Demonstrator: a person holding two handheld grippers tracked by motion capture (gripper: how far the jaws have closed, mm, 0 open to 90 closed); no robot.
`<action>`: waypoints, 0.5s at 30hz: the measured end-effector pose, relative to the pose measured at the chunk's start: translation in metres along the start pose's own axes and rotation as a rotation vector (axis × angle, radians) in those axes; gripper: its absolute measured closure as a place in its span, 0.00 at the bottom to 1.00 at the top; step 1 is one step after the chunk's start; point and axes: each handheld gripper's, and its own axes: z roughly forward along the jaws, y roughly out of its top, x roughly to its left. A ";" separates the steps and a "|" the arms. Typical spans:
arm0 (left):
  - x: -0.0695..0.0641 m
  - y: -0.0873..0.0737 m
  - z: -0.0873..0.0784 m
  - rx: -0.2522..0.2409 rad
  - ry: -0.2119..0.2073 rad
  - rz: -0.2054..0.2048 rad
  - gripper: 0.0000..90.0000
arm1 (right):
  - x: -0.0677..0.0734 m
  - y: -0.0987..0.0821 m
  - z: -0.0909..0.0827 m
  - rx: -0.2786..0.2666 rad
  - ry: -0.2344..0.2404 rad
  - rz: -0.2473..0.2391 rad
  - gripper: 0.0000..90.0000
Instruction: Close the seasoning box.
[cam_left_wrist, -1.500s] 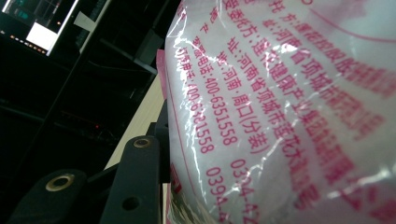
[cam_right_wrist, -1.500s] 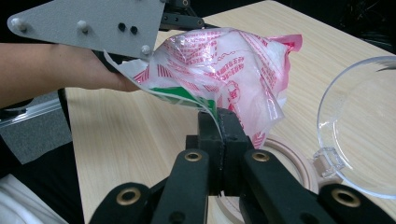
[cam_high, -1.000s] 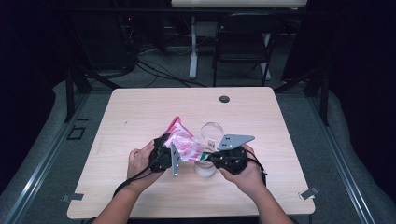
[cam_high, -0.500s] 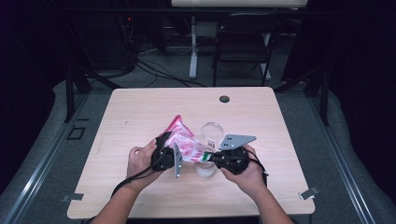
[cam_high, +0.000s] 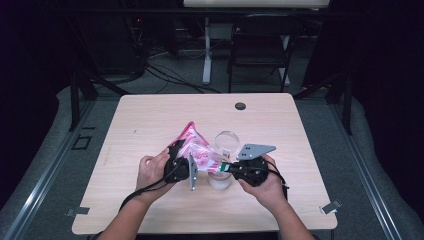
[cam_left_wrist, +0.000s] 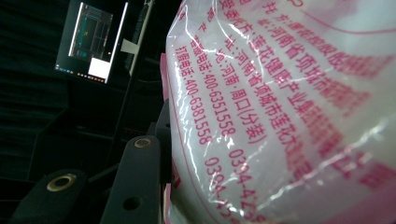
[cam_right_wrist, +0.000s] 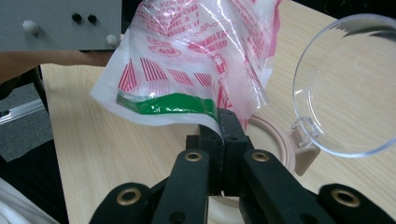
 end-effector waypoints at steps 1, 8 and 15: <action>0.001 0.000 0.000 -0.004 0.006 0.008 0.71 | 0.000 0.000 0.000 0.002 0.001 0.000 1.00; 0.001 0.000 -0.001 -0.003 0.018 0.017 0.71 | 0.002 -0.003 0.002 0.009 -0.001 0.003 1.00; 0.002 -0.001 -0.001 0.004 0.029 0.033 0.71 | 0.003 -0.006 0.005 0.023 0.000 0.003 1.00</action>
